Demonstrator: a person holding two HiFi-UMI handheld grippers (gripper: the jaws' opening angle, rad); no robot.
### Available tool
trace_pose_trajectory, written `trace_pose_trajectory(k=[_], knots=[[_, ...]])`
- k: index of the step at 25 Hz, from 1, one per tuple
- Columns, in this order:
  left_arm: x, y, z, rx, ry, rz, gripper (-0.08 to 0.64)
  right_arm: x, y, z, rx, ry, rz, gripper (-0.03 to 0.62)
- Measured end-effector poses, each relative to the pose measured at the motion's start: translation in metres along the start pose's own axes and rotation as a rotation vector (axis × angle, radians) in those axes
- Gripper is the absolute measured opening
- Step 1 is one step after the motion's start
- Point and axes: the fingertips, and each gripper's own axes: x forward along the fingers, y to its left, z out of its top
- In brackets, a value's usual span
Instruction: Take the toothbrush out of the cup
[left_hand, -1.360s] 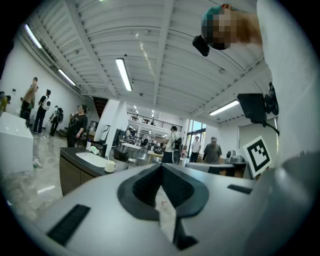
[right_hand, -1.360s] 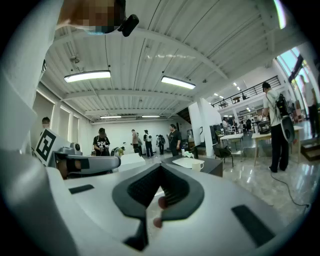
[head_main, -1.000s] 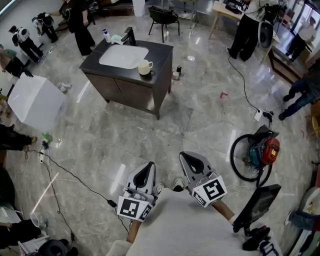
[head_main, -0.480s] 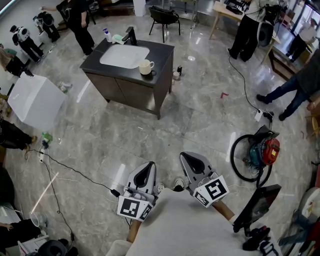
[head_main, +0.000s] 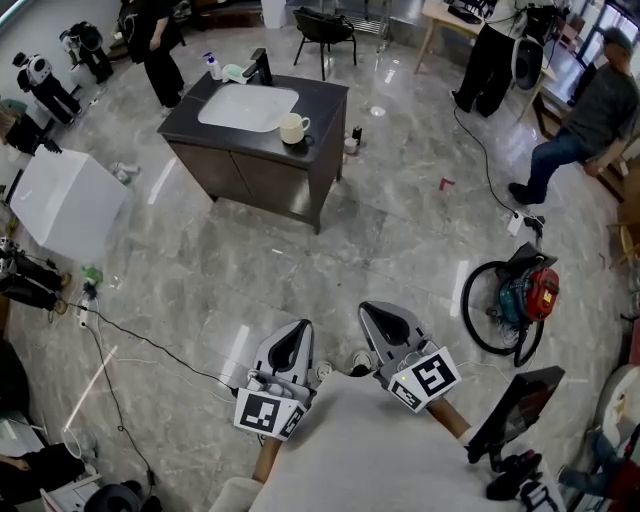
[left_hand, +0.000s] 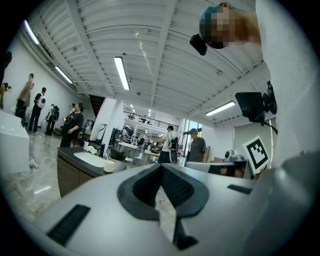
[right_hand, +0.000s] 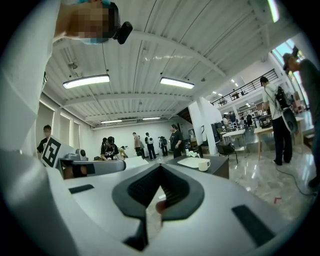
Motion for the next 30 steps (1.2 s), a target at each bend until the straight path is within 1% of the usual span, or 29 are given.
trace_pose_trajectory(k=[7, 9, 16, 23, 27, 30], knots=[[-0.014, 0.015, -0.002, 0.005, -0.007, -0.006, 0.003, 0.009, 0.016, -0.005, -0.044, 0.001, -0.040, 0.003], [-0.015, 0.017, -0.005, 0.001, -0.004, -0.006, 0.003, 0.010, 0.018, -0.008, -0.039, 0.005, -0.038, 0.004], [-0.006, 0.032, -0.007, 0.006, -0.004, -0.009, 0.003, 0.025, 0.008, -0.012, -0.041, 0.008, -0.044, 0.003], [0.018, 0.059, -0.007, 0.012, -0.007, 0.001, 0.003, 0.056, -0.010, -0.014, -0.044, 0.002, -0.034, 0.004], [0.047, 0.085, -0.003, -0.001, -0.006, 0.009, 0.003, 0.089, -0.034, -0.006, -0.052, 0.001, -0.026, 0.003], [0.072, 0.103, 0.006, 0.004, -0.006, 0.011, 0.003, 0.114, -0.055, 0.004, -0.046, -0.005, -0.024, 0.003]])
